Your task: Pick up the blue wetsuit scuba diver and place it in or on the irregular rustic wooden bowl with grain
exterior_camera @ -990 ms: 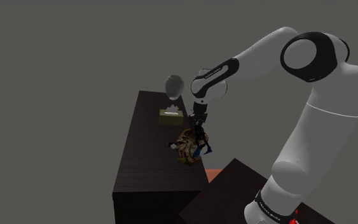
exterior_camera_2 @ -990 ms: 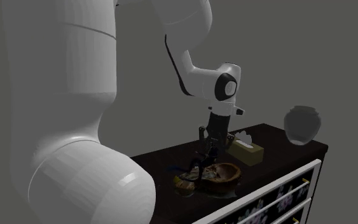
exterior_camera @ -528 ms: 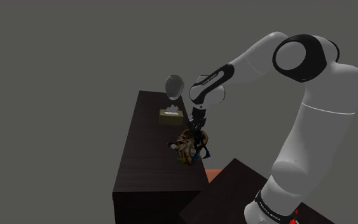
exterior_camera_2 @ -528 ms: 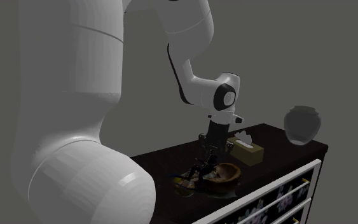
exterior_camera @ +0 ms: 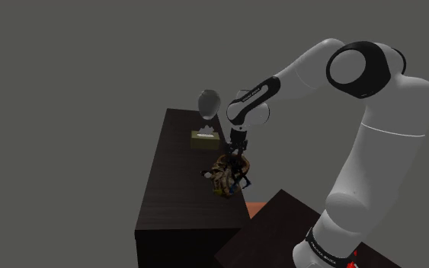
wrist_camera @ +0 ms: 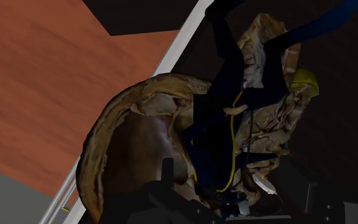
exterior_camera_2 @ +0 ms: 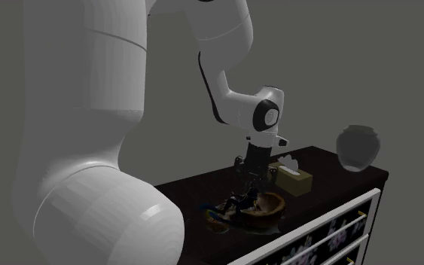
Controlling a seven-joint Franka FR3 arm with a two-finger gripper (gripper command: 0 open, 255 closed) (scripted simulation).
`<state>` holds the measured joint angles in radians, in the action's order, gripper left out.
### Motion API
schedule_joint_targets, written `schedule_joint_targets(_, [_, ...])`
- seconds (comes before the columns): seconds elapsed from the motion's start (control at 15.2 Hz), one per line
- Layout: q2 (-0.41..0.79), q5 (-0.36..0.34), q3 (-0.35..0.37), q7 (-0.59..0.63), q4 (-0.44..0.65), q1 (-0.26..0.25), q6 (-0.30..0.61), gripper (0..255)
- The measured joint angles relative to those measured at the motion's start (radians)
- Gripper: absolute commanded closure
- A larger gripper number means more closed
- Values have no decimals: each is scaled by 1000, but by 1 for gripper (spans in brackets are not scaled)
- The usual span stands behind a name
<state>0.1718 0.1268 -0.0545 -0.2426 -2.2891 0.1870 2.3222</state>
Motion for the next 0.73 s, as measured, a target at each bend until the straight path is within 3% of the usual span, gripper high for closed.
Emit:
schedule_joint_targets(0.26, [0, 0, 0, 0, 0, 0, 0, 0])
schedule_joint_targets(0.53, [-58, -15, -8, 6, 41, 5, -97, 0])
schedule_joint_targets(0.73, [-70, -18, -7, 11, 52, 4, -121, 0])
